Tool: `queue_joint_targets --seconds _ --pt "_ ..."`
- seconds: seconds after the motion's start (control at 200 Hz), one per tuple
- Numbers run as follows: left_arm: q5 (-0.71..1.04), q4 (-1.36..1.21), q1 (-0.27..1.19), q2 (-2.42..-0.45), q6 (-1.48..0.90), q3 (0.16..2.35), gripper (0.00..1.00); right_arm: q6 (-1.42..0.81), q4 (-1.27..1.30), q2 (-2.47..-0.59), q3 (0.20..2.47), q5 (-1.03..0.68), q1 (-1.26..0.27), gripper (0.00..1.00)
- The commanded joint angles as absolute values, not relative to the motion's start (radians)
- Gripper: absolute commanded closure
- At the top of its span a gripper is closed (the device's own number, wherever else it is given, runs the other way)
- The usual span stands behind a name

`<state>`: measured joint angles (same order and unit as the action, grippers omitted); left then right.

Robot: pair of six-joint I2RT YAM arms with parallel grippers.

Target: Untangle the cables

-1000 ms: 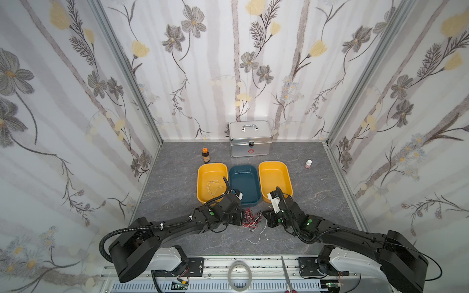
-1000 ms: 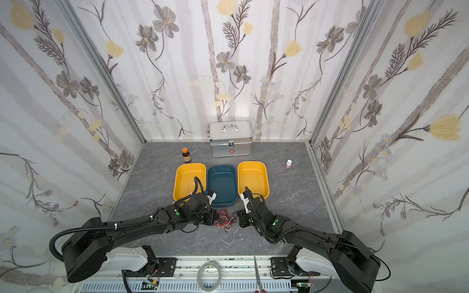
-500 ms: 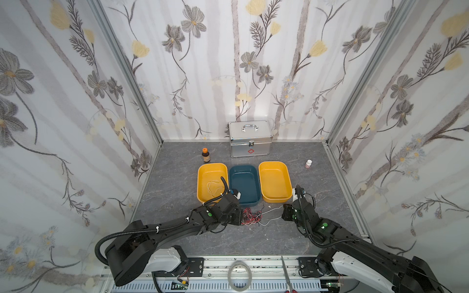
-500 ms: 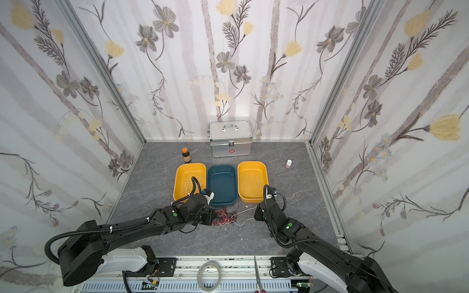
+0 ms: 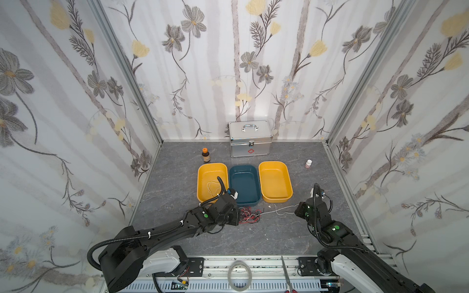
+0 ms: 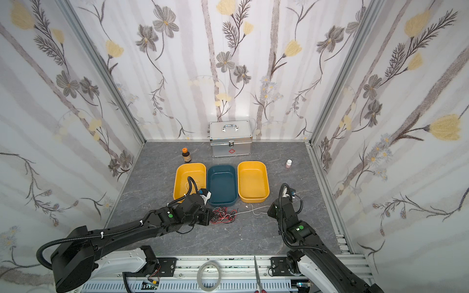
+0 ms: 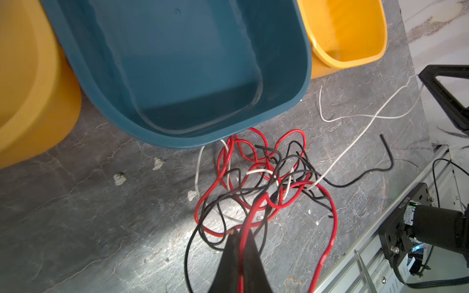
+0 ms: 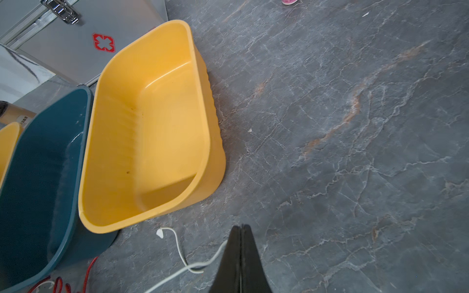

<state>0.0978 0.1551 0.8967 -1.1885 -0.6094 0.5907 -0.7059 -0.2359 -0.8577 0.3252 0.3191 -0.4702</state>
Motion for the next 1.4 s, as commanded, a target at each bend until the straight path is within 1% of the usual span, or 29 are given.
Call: queue_joint_targets --seconds 0.0,0.235,0.285,0.39,0.44,0.58,0.64,0.729,0.794,0.874,0.949,0.999,1.049,1.179,1.239,1.319,1.324,1.394 --pt "0.073 0.183 0.894 -1.174 -0.618 0.587 1.00 -0.711 -0.246 -0.851 0.331 0.337 -0.444 0.96" --pt "0.089 0.188 0.889 -1.160 -0.612 0.582 1.00 -0.685 -0.229 -0.841 0.342 0.277 -0.431 0.96" --pt "0.101 0.186 0.889 -1.163 -0.606 0.587 0.94 -0.656 -0.195 -0.841 0.339 0.215 -0.430 0.96" --pt "0.103 0.186 0.888 -1.167 -0.601 0.591 0.86 -0.632 -0.094 -0.869 0.316 0.042 -0.433 0.95" --pt "0.106 0.186 0.888 -1.170 -0.598 0.594 0.79 -0.635 -0.070 -0.895 0.311 -0.002 -0.446 0.95" --pt "0.108 0.196 0.887 -1.158 -0.595 0.600 0.59 -0.636 -0.053 -0.945 0.305 0.006 -0.525 0.95" --pt "0.114 0.203 0.887 -1.149 -0.594 0.610 0.52 -0.635 -0.052 -0.965 0.306 0.010 -0.562 0.94" --pt "0.144 0.205 0.889 -1.146 -0.588 0.639 0.46 -0.642 -0.061 -0.991 0.311 0.038 -0.611 0.93" --pt "0.197 0.176 0.895 -1.160 -0.588 0.656 0.43 -0.649 -0.060 -1.000 0.307 0.042 -0.626 0.91" --pt "0.250 0.148 0.919 -1.196 -0.584 0.684 0.41 -0.655 -0.074 -0.997 0.309 0.051 -0.633 0.87" --pt "0.254 0.140 0.952 -1.232 -0.567 0.706 0.41 -0.656 -0.114 -0.981 0.328 0.087 -0.648 0.83" --pt "0.258 0.123 0.963 -1.255 -0.562 0.708 0.40 -0.654 -0.152 -0.976 0.346 0.127 -0.666 0.75" --pt "0.263 0.102 0.967 -1.287 -0.559 0.705 0.39 -0.649 -0.187 -0.978 0.371 0.155 -0.692 0.71" --pt "0.267 0.091 0.968 -1.358 -0.541 0.721 0.38 -0.637 -0.215 -0.992 0.409 0.182 -0.757 0.70" --pt "0.265 0.082 0.968 -1.390 -0.539 0.721 0.37 -0.636 -0.159 -1.002 0.396 0.136 -0.767 0.71" --pt "0.264 0.074 0.969 -1.433 -0.540 0.720 0.37 -0.639 -0.061 -1.044 0.379 0.030 -0.767 0.71" --pt "0.264 0.074 0.968 -1.435 -0.541 0.720 0.37 -0.642 -0.049 -1.051 0.379 0.022 -0.791 0.71" --pt "0.261 0.070 0.968 -1.466 -0.543 0.715 0.37 -0.655 0.023 -1.105 0.376 -0.014 -0.828 0.71"
